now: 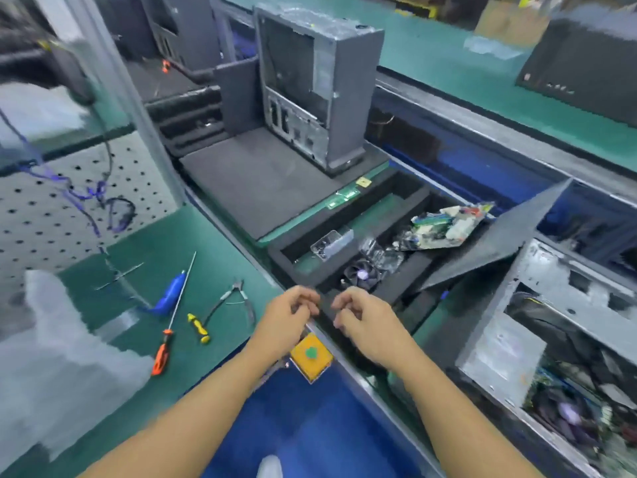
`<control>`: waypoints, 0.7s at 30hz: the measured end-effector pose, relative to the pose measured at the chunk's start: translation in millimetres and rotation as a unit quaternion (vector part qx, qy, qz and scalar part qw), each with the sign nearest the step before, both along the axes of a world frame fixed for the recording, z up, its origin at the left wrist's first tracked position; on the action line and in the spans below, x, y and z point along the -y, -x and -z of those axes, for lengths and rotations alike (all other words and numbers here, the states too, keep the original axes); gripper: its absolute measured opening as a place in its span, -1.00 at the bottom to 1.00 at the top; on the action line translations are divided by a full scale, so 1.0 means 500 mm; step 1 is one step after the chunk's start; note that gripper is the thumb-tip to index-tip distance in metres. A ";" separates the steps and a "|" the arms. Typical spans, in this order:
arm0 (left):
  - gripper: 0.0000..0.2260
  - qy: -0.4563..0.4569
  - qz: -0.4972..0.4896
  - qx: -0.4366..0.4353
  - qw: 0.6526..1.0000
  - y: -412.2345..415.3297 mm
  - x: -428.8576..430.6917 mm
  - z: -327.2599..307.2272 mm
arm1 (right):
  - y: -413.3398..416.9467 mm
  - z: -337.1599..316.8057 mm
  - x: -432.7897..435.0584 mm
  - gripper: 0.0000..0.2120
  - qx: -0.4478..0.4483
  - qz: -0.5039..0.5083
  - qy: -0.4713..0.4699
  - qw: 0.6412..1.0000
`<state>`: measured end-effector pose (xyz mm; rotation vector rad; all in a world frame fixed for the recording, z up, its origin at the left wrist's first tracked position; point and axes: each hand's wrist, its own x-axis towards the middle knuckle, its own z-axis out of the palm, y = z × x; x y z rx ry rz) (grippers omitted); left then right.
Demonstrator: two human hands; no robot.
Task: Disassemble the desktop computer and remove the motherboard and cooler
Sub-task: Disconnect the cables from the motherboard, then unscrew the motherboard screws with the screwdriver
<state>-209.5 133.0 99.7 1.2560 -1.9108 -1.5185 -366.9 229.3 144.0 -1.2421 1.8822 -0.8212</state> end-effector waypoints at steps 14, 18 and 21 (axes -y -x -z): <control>-0.63 -0.054 -0.089 0.395 0.913 -0.272 0.237 0.285 | -0.236 0.197 0.208 -0.79 0.101 0.002 -0.169 0.980; -0.73 -0.055 -0.115 0.401 0.907 -0.279 0.249 0.322 | -0.256 0.214 0.226 -0.79 0.103 0.009 -0.182 0.978; -0.81 -0.037 -0.147 0.390 0.908 -0.291 0.246 0.321 | -0.258 0.218 0.230 -0.80 0.108 0.005 -0.185 0.977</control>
